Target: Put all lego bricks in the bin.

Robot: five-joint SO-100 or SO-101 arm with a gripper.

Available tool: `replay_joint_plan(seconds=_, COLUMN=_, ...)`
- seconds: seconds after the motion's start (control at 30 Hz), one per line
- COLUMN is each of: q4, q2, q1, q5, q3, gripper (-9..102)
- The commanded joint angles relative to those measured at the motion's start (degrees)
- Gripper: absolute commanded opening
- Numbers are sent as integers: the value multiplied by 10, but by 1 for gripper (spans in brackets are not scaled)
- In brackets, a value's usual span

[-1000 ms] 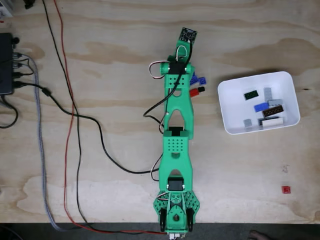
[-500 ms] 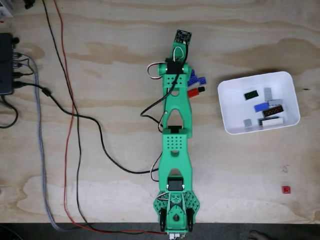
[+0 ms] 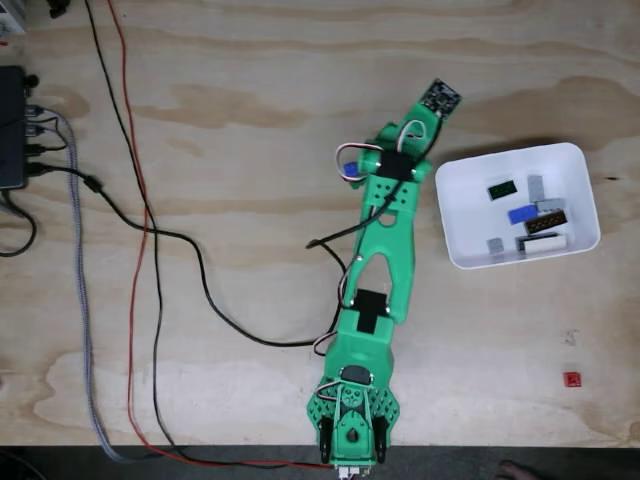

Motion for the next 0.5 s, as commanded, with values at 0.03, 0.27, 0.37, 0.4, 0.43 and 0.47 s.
replay_joint_plan(seconds=0.03, q4=-14, q2=173, q1=187, q5=-18, q3=7, gripper=0)
replay_joint_plan(seconds=0.27, q4=-104, q2=128, q1=378, q5=-124, q3=163, gripper=1)
replay_joint_plan(seconds=0.37, q4=-175, q2=115, q1=392, q5=-148, q3=229, gripper=18)
replay_joint_plan(seconds=0.4, q4=-189, q2=118, q1=386, q5=-139, q3=241, gripper=20)
replay_joint_plan(seconds=0.43, q4=-178, q2=126, q1=375, q5=-133, q3=242, gripper=23)
replay_joint_plan(seconds=0.47, q4=-164, q2=140, q1=360, q5=-116, q3=243, gripper=25)
